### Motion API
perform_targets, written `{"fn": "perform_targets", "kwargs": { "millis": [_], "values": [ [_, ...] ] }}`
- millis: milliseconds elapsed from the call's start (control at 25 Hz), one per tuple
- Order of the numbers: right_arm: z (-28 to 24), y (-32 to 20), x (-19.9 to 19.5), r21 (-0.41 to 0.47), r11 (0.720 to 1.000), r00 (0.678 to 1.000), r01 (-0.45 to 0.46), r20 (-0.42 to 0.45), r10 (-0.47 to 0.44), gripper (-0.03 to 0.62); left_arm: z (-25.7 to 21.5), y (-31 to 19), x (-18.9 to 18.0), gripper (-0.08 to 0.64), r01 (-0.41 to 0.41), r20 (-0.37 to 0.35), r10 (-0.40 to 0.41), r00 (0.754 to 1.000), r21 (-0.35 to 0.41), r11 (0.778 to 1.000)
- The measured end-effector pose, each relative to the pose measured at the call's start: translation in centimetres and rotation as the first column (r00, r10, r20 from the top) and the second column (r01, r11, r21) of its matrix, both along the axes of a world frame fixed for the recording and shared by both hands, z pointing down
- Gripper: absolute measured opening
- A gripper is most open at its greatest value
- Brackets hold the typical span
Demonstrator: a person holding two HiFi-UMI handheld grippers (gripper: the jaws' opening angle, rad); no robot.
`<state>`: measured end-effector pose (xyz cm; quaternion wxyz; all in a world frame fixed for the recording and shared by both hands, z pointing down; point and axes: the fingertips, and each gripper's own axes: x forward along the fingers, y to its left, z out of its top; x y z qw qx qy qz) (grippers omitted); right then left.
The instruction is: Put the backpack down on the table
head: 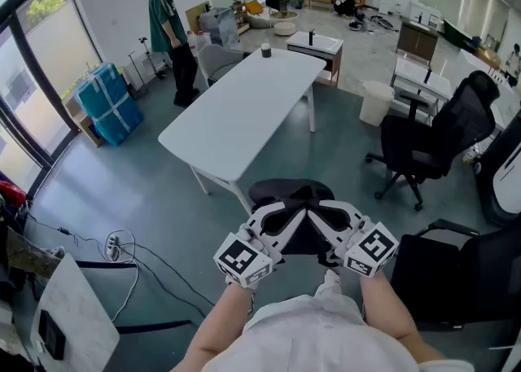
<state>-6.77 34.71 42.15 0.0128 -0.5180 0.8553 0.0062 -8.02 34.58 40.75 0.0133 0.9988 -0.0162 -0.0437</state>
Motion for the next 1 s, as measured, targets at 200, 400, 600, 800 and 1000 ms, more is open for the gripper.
{"fn": "perform_targets", "kwargs": {
  "millis": [200, 400, 600, 800, 1000],
  "values": [
    [0.0, 0.2, 0.5, -0.005, 1.000, 1.000, -0.006, -0.001, 0.006, 0.031, -0.1, 0.1, 0.4, 0.046, 0.002, 0.005, -0.002, 1.000, 0.007, 1.000],
    [0.1, 0.4, 0.7, -0.013, 1.000, 0.999, 0.002, 0.035, -0.002, 0.032, 0.1, 0.3, 0.6, 0.046, -0.001, 0.012, 0.001, 1.000, 0.003, 1.000],
    [0.6, 1.0, 0.2, -0.026, 0.999, 0.998, 0.023, 0.067, -0.021, 0.032, 0.6, 0.9, 0.1, 0.046, -0.003, 0.020, 0.003, 1.000, -0.009, 1.000],
    [1.7, 1.3, -0.6, -0.051, 0.998, 0.997, 0.029, 0.067, -0.026, 0.032, 1.7, 1.2, -0.7, 0.046, 0.000, 0.031, 0.001, 1.000, -0.036, 0.999],
    [2.7, 1.8, -1.0, -0.072, 0.997, 0.997, 0.024, 0.072, -0.019, 0.032, 2.7, 1.6, -1.1, 0.046, 0.002, 0.045, 0.000, 0.999, -0.057, 0.998]
  ]
}}
